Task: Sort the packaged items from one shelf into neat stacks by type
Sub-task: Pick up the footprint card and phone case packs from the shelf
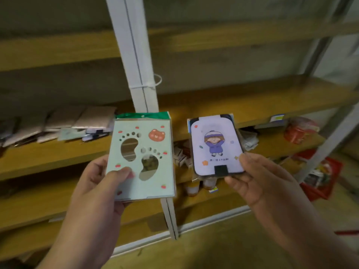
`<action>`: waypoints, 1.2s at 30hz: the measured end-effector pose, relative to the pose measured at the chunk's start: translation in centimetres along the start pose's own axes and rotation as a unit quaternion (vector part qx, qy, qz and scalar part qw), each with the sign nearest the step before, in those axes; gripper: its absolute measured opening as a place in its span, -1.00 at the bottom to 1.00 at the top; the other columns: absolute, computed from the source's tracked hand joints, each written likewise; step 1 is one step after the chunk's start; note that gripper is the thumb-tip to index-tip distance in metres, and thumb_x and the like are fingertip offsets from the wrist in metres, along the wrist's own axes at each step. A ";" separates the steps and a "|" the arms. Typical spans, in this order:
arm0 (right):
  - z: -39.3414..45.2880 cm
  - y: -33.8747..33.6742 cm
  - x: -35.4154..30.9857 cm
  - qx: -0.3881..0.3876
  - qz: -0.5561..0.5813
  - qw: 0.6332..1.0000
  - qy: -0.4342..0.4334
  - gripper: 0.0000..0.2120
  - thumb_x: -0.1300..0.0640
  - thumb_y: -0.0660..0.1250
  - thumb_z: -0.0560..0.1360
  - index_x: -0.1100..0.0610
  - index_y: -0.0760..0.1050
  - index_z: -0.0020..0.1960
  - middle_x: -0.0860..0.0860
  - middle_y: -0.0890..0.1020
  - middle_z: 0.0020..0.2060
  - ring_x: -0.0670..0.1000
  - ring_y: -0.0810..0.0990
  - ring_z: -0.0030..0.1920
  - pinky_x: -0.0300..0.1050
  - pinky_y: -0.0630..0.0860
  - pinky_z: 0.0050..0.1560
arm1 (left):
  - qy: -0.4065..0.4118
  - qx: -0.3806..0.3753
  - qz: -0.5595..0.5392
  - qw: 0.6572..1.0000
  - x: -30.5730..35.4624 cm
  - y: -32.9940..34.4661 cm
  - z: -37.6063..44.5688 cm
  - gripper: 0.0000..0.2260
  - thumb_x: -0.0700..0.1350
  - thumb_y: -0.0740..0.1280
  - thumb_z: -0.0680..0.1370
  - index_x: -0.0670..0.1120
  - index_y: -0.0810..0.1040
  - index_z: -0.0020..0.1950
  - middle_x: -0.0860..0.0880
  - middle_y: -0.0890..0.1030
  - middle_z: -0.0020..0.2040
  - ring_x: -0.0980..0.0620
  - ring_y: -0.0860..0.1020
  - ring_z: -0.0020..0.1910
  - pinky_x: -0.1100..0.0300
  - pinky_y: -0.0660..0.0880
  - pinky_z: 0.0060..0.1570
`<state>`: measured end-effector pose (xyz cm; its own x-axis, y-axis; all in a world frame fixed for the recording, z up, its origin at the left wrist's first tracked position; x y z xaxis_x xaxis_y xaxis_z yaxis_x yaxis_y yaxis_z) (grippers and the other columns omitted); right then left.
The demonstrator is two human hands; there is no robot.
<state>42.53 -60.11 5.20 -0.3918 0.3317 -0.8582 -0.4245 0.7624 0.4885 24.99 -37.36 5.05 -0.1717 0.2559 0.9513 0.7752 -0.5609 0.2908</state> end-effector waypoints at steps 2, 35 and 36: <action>0.2 -2.6 -1.3 0.023 0.020 0.999 -0.022 -0.88 0.11 0.47 0.33 0.15 0.69 -0.19 0.22 0.73 -0.08 0.14 0.74 -0.05 -0.12 0.64 -0.18 | -0.017 -0.019 0.008 1.000 -0.7 3.3 0.3 -0.59 -0.10 0.49 0.22 0.00 0.61 0.06 -0.10 0.74 0.02 -0.13 0.73 -0.06 0.02 0.61 -0.25; 30.7 -27.0 -14.3 0.074 -0.043 0.996 0.040 -0.70 0.17 0.43 0.39 0.21 0.57 0.10 0.14 0.75 -0.11 0.10 0.74 -0.05 -0.07 0.67 -0.12 | 0.002 -0.030 0.301 0.953 -15.2 38.5 25.8 -0.68 -0.16 0.38 0.58 0.13 0.43 0.25 0.12 0.61 0.14 0.11 0.58 0.07 0.23 0.52 -0.13; 31.4 -27.6 -14.4 0.066 -0.049 0.995 0.051 -0.67 0.16 0.43 0.39 0.21 0.56 0.13 0.15 0.75 -0.07 0.12 0.74 -0.03 -0.06 0.67 -0.11 | 0.016 -0.022 0.341 0.940 -15.1 38.5 25.6 -0.68 -0.17 0.37 0.57 0.13 0.43 0.24 0.13 0.60 0.12 0.15 0.56 0.03 0.26 0.49 -0.17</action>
<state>85.54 -68.51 -0.85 -0.4373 0.2000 -0.8768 -0.3560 0.8568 0.3730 73.03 -42.63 -0.71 0.3375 -0.1991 0.9200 0.6858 -0.6175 -0.3852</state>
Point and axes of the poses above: each hand's wrist, its own z-axis towards the middle knuckle, its own y-axis out of the palm, x = y × z, the point moved 7 cm from there along z, towards the middle knuckle
